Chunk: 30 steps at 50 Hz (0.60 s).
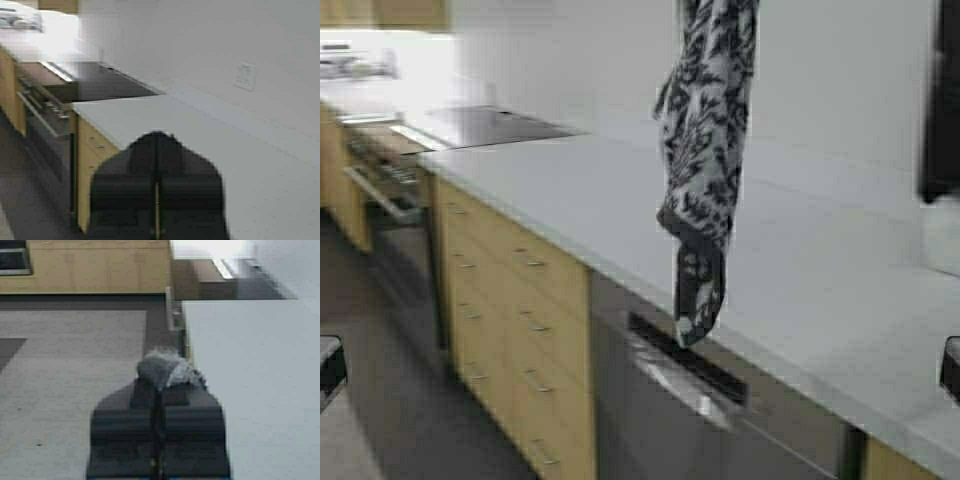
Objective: Get the cloth and wipe up the spill under the wine glass
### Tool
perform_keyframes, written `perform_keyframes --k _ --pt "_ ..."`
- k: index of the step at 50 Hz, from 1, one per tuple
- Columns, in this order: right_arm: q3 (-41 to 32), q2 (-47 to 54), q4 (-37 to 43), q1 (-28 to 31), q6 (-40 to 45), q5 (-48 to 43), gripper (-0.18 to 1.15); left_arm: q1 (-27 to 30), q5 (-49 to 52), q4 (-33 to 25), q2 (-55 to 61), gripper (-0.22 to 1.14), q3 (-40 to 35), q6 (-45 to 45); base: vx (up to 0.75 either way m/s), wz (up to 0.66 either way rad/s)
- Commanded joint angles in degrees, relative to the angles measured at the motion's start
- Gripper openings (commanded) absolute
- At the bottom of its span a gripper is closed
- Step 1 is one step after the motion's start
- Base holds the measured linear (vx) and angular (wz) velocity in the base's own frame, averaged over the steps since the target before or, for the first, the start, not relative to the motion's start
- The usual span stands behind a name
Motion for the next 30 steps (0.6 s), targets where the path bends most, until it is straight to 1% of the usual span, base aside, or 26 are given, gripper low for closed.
perform_keyframes --k 1,9,22,30 --pt "-0.79 -0.35 0.09 -0.09 0.0 -0.88 0.07 0.0 -0.44 0.0 0.53 0.03 -0.44 0.09 0.04 0.53" --pt "-0.18 -0.18 0.09 -0.09 -0.09 -0.97 0.07 0.0 -0.44 -0.09 0.62 0.03 -0.26 0.18 0.05 0.55" --pt "-0.26 2.99 0.09 -0.09 0.0 -2.02 0.07 0.0 -0.44 -0.09 0.35 0.03 -0.18 0.09 0.05 0.54" --pt "-0.35 2.2 0.09 -0.09 0.26 -3.96 0.07 0.0 -0.44 -0.09 0.09 0.03 -0.18 0.09 0.06 0.57"
